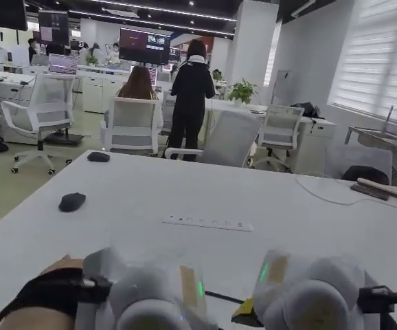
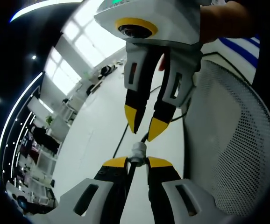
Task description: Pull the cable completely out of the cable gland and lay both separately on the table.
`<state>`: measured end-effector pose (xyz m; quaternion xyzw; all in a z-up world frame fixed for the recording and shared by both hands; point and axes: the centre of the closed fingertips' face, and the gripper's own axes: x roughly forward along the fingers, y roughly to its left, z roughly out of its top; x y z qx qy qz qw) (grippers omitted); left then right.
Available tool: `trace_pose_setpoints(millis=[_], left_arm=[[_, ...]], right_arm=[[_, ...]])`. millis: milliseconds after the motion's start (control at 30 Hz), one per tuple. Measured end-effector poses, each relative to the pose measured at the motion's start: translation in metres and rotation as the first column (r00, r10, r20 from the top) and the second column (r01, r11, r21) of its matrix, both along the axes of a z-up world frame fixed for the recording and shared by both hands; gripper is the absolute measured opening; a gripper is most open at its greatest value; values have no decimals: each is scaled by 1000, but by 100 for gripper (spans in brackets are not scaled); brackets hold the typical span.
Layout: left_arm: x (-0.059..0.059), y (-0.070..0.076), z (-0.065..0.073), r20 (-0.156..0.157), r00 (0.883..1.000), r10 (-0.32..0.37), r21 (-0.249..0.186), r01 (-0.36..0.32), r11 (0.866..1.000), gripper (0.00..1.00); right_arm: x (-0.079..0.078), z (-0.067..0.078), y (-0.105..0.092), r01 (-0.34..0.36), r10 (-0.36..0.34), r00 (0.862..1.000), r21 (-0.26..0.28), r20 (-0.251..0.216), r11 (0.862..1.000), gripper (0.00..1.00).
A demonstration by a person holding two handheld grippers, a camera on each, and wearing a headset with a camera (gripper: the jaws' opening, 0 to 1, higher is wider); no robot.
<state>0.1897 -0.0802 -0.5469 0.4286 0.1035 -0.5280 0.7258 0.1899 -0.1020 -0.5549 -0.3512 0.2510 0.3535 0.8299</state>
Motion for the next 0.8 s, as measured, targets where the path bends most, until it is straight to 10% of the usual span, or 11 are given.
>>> trace_pose_setpoints(millis=[167, 533, 800], left_arm=[[7, 10, 18, 65, 998, 20, 20, -22, 1000, 16], [3, 14, 42, 47, 998, 51, -50, -49, 998, 16], [-4, 8, 58, 92, 995, 38, -49, -33, 998, 16]], right_arm=[[-1, 16, -1, -23, 24, 999, -26, 46, 999, 12], [-3, 45, -4, -38, 33, 996, 44, 89, 998, 17], [-8, 57, 8, -69, 60, 989, 62, 133, 996, 13]])
